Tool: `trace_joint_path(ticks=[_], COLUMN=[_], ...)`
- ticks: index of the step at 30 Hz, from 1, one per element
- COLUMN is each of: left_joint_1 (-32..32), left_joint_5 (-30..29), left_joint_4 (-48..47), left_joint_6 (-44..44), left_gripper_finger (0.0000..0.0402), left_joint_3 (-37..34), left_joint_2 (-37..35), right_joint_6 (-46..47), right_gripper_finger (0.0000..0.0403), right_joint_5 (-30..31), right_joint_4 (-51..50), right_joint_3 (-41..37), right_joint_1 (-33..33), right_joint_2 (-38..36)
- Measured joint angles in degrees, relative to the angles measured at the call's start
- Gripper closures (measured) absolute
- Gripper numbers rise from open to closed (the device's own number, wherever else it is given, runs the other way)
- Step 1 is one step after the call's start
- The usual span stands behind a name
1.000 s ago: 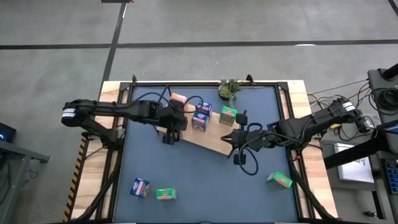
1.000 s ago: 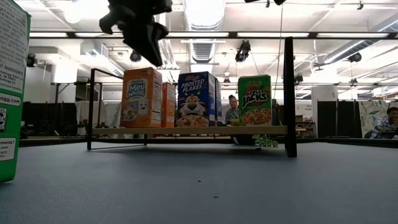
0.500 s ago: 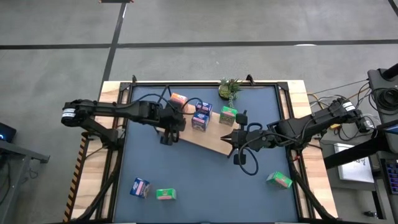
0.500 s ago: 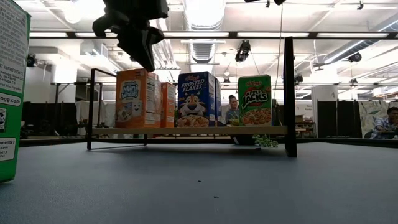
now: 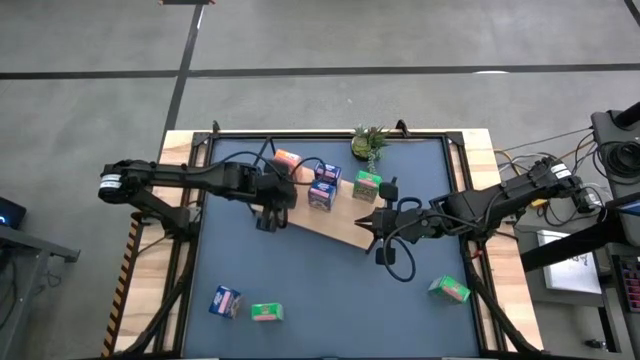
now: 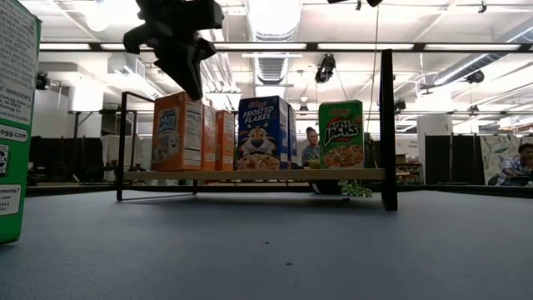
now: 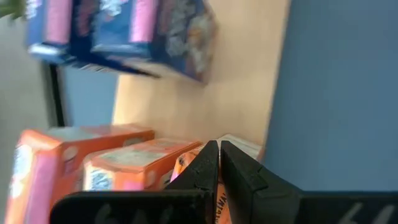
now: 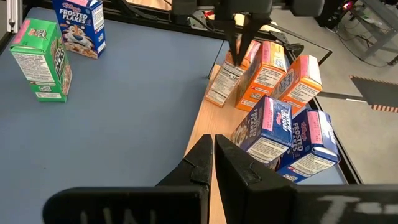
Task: Stack cereal on shelf
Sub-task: Put the orange cereal box on the shelf aligned with other orange cereal boxes
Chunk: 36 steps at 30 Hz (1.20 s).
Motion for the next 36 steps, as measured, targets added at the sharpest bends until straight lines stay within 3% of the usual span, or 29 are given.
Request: trace_joint_path(ticks=[5, 36], left_joint_1=[0.0, 0.0], left_joint_5=[-3.0, -3.1], left_joint_4=[0.0, -3.6], left_joint_6=[-1.3, -4.5], left_gripper_finger=[0.0400, 0.0400], left_joint_3=[0.0, 2.3], left_joint_2=[0.0, -0.1], right_joint_6=[0.4, 1.0], right_gripper_finger=[0.0394, 0.0394], right_joint_5=[0.0, 0.0], right_joint_4=[0.0, 0.0], right_joint_3=[0.0, 0.0], right_joint_1=[0.0, 0.0], right_joint_2=[0.0, 0.0])
